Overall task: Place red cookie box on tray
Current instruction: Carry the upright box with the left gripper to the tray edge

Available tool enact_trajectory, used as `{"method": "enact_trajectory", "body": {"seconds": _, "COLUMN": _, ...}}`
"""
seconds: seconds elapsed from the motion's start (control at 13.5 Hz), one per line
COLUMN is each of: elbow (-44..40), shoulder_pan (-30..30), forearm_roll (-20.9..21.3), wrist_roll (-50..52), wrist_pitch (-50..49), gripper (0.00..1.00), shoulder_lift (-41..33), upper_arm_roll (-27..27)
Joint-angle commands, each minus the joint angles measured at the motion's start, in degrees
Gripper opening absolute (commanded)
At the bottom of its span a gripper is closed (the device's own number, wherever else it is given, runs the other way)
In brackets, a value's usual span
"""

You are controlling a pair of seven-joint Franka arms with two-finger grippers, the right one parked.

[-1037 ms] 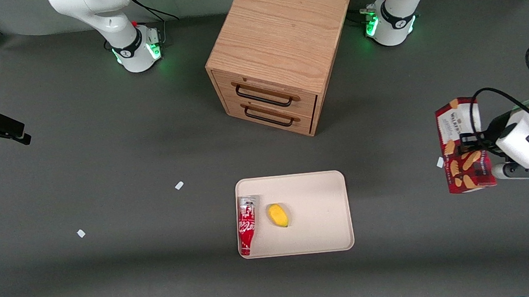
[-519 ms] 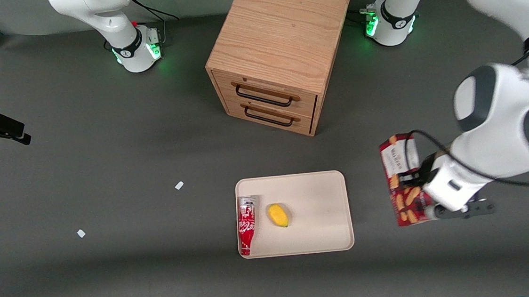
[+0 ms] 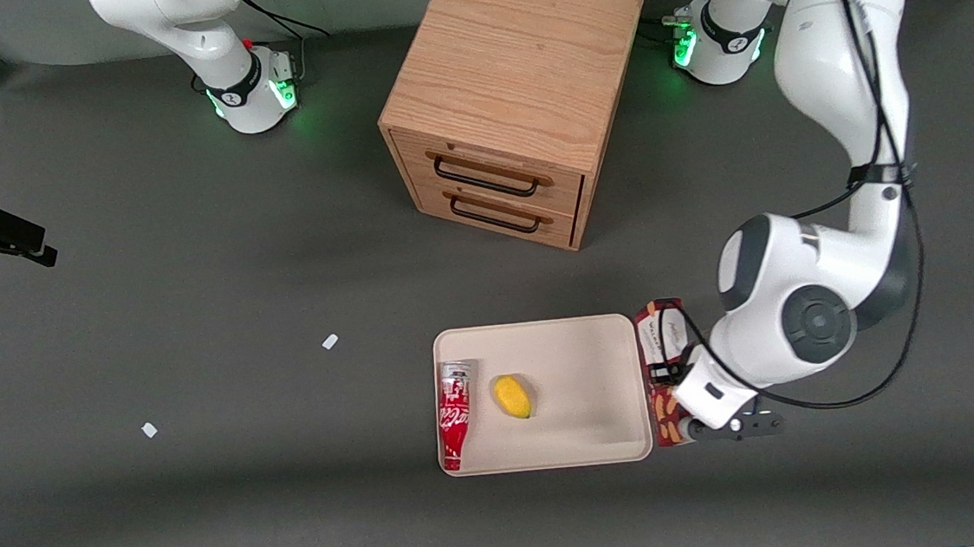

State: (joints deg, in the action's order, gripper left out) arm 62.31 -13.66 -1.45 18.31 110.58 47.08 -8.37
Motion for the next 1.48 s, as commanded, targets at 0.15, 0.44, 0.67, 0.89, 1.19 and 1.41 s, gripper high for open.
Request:
{"method": "enact_trajectory", "body": {"seconds": 0.15, "elbow": -1.9, "shoulder_pan": -3.8, "forearm_roll": 3.3, "wrist_roll": 3.6, "wrist_pitch": 2.8, "gripper": 0.00, "shoulder_lift": 4.9, "upper_arm_roll": 1.2}}
{"method": "enact_trajectory", "body": {"seconds": 0.44, "elbow": 2.4, "shoulder_pan": -4.2, "forearm_roll": 3.7, "wrist_roll": 4.0, "wrist_pitch": 9.6, "gripper": 0.00, "shoulder_lift": 5.9, "upper_arm_roll": 1.2}}
{"method": "enact_trajectory", "body": {"seconds": 0.67, "elbow": 2.6, "shoulder_pan": -4.2, "forearm_roll": 4.3, "wrist_roll": 4.3, "wrist_pitch": 10.1, "gripper": 0.00, "shoulder_lift": 6.9, "upper_arm_roll": 1.2}}
{"method": "enact_trajectory", "body": {"seconds": 0.89, "elbow": 2.7, "shoulder_pan": -4.2, "forearm_roll": 4.7, "wrist_roll": 4.4, "wrist_pitch": 10.1, "gripper": 0.56, "shoulder_lift": 7.1, "upper_arm_roll": 1.1}}
{"method": "enact_trajectory", "body": {"seconds": 1.19, "elbow": 2.7, "shoulder_pan": -4.0, "forearm_roll": 5.6, "wrist_roll": 4.4, "wrist_pitch": 10.6, "gripper": 1.00, "shoulder_lift": 6.8, "upper_arm_roll": 1.0}}
{"method": "enact_trajectory", "body": {"seconds": 1.41, "elbow": 2.7, "shoulder_pan": -4.1, "forearm_roll": 5.4, "wrist_roll": 5.3, "wrist_pitch": 10.6, "gripper": 1.00, "shoulder_lift": 6.7, "upper_arm_roll": 1.0}}
